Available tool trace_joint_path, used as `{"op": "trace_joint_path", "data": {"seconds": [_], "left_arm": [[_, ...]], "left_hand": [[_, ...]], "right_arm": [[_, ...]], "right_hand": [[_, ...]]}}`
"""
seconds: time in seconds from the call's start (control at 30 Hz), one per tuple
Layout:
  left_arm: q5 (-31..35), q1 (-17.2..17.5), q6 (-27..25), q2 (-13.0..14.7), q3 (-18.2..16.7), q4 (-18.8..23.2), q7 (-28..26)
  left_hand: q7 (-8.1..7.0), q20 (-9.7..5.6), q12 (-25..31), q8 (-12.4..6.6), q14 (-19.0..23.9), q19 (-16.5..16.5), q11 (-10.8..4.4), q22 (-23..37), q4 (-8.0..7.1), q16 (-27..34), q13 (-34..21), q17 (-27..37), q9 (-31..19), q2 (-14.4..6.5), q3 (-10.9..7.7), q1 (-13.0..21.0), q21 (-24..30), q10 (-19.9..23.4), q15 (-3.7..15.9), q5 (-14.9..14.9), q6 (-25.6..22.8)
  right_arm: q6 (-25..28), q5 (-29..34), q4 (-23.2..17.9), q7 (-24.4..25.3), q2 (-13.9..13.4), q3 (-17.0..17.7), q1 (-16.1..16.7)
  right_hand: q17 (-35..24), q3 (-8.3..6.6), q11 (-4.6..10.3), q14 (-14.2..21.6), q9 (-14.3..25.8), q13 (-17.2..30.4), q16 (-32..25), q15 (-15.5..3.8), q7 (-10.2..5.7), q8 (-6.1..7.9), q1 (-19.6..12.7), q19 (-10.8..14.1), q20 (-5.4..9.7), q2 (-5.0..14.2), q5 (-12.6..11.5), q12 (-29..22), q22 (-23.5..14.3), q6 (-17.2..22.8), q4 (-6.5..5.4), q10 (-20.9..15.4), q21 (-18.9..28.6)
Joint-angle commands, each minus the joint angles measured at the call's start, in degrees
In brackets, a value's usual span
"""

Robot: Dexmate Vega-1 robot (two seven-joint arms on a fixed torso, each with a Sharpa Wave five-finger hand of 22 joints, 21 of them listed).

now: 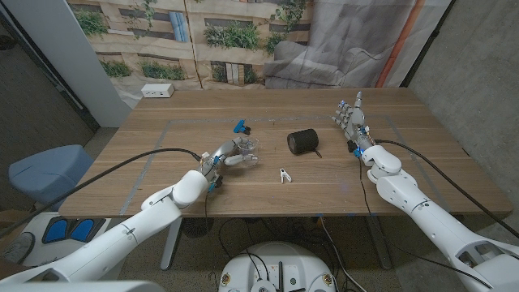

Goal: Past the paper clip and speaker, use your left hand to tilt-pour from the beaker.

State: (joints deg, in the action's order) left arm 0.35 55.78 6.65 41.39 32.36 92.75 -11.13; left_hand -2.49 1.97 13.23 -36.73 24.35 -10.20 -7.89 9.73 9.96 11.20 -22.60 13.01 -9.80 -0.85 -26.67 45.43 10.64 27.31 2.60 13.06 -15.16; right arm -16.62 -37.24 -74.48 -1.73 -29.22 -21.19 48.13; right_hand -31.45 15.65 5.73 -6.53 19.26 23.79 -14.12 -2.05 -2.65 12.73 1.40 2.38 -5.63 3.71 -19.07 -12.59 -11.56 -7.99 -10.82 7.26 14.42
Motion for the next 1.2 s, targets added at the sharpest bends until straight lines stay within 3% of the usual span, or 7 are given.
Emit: {"op": "trace_joint_path", "data": {"seconds": [0.03, 0.43, 0.67, 0.87, 1.2], "left_arm": [[-0.01, -1.50, 1.96, 0.20, 0.91, -1.17, 2.69], [0.48, -1.64, 2.21, 0.80, 1.11, -1.03, 3.58], [0.49, -1.62, 2.71, 1.16, 1.03, -1.01, 4.06], [0.45, -1.45, 2.78, 1.77, 0.81, -0.85, 4.51], [-0.27, -1.49, 4.70, 2.55, 0.37, -1.83, 5.79]], "left_hand": [[0.10, 0.06, -0.65, 1.43, -1.59, 0.70, 0.03, 0.20, 0.21, -0.34, 0.50, -0.38, -0.09, -1.66, 0.48, -2.58, -0.04, -1.36, 3.28, -0.29, 0.90], [-0.14, -0.29, -1.68, 6.26, -5.33, 1.99, 0.39, 0.17, 0.35, -0.79, 2.64, -2.07, -0.12, 0.87, 1.32, -1.77, 0.01, -5.04, 2.56, -0.33, 3.50], [-0.27, -0.37, -1.95, 7.95, -6.60, 2.34, 0.26, 0.15, 0.34, -0.92, 3.45, -2.43, -0.12, 1.77, 1.54, -1.34, 0.01, -6.42, 2.26, -0.26, 4.55], [0.31, -0.46, -2.02, 9.63, -7.85, 2.96, 1.02, 0.14, 0.18, -0.94, 4.26, -2.62, -0.14, 2.51, 1.81, -1.13, -0.06, -7.49, 1.92, -0.22, 5.69], [1.01, -0.96, -2.71, 14.06, -13.57, 5.54, 2.19, 0.05, -0.34, -1.27, 6.88, -2.90, -0.29, 4.13, 2.85, -1.92, -0.26, -13.29, 0.04, -0.52, 8.77]], "right_arm": [[0.04, -0.02, -0.05, 0.01, -0.04, 0.01, 0.02], [0.02, -0.01, -0.02, 0.00, -0.02, 0.00, 0.01], [0.03, -0.01, -0.02, 0.00, -0.02, 0.00, 0.01], [0.00, -0.01, 0.01, -0.01, -0.01, 0.00, -0.01], [0.01, -0.01, -0.01, -0.01, -0.02, 0.00, 0.00]], "right_hand": [[-0.33, 0.40, -0.16, -0.31, 0.09, 0.26, -0.17, -1.12, -0.14, 0.31, -0.15, 0.05, -0.37, 4.99, -0.35, -0.35, -0.26, -0.42, 0.02, 0.53, 0.41], [-0.33, 0.40, -0.16, -0.31, 0.09, 0.26, -0.17, -1.12, -0.14, 0.31, -0.15, 0.05, -0.37, 4.99, -0.35, -0.35, -0.26, -0.42, 0.02, 0.53, 0.41], [-0.33, 0.40, -0.16, -0.31, 0.09, 0.26, -0.17, -1.12, -0.14, 0.31, -0.15, 0.05, -0.37, 4.99, -0.35, -0.35, -0.26, -0.42, 0.02, 0.53, 0.41], [-0.33, 0.40, -0.16, -0.31, 0.09, 0.26, -0.17, -1.12, -0.14, 0.31, -0.15, 0.05, -0.37, 4.99, -0.35, -0.35, -0.26, -0.42, 0.02, 0.53, 0.41], [-0.33, 0.40, -0.16, -0.31, 0.09, 0.26, -0.17, -1.12, -0.14, 0.31, -0.15, 0.05, -0.37, 4.99, -0.35, -0.35, -0.26, -0.42, 0.02, 0.53, 0.41]]}}
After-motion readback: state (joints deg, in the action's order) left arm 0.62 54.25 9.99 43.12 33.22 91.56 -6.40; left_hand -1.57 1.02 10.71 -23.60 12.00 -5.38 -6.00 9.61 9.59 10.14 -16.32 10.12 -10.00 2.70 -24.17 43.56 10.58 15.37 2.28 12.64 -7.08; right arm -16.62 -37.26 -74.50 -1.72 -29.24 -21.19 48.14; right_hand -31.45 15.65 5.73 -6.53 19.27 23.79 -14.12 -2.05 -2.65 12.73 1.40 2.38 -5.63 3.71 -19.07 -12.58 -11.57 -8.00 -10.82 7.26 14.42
